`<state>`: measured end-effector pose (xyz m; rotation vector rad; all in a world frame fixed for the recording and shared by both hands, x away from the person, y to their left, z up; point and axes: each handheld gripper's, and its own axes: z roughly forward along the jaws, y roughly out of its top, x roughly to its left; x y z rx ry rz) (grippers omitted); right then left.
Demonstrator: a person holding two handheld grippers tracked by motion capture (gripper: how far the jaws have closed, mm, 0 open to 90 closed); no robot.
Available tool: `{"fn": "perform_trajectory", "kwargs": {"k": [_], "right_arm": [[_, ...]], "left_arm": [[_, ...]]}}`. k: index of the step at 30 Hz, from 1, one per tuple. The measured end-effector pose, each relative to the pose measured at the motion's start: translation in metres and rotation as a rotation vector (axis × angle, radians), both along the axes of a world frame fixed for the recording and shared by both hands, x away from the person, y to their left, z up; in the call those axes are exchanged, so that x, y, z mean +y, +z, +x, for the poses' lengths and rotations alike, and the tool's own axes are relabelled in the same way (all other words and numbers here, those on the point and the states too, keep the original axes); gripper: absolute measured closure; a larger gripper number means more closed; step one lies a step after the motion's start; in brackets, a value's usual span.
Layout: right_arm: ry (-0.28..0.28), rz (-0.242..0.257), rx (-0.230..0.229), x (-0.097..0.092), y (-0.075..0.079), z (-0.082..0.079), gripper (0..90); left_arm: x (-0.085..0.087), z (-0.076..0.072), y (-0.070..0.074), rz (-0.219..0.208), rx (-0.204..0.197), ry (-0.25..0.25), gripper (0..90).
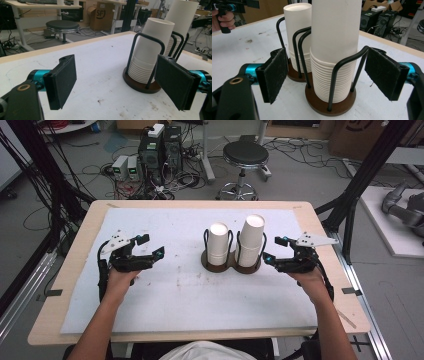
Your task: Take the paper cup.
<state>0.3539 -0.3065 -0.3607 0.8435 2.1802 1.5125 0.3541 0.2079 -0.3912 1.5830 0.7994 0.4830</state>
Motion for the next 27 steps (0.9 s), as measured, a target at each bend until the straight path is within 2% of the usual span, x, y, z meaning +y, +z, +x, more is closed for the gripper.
{"fn": "perform_trajectory", "kwargs": {"k": [5,11,16,17,18,20,23,25,27], "right_arm": [[-0.001,0.017,0.006,0.0,-0.001,-0.006,19.2],[0.002,0.011,-0.011,0.008,0.003,-0.005,19.2],[0.032,0.012,-0.018,0.016,0.003,-0.011,20.3],[0.044,0.012,-0.025,0.018,0.003,-0.011,24.2],[0.103,0.025,-0.032,0.021,0.004,-0.012,37.7],[0.123,0.03,-0.037,0.025,0.004,-0.013,41.4],[0.111,0.05,-0.017,0.033,0.0,-0.013,48.2],[0.103,0.049,0.005,0.04,-0.003,-0.012,51.3],[0.11,0.041,0.002,0.048,-0.006,-0.013,53.3]], "left_arm": [[-0.001,0.0,0.0,0.0,0.001,-0.002,18.0],[-0.001,-0.004,0.002,0.0,-0.003,-0.007,18.0],[-0.002,-0.004,0.001,-0.006,0.002,-0.007,18.0],[-0.002,-0.004,0.001,-0.002,0.002,-0.007,18.0],[-0.004,-0.004,0.001,0.002,0.006,-0.012,18.0],[-0.005,-0.003,0.0,0.0,0.008,-0.014,18.0],[-0.006,-0.002,-0.002,0.002,0.014,-0.015,18.0],[-0.006,-0.002,-0.002,0.009,0.017,-0.015,18.0],[-0.006,-0.001,-0.003,0.008,0.018,-0.015,18.0]]}}
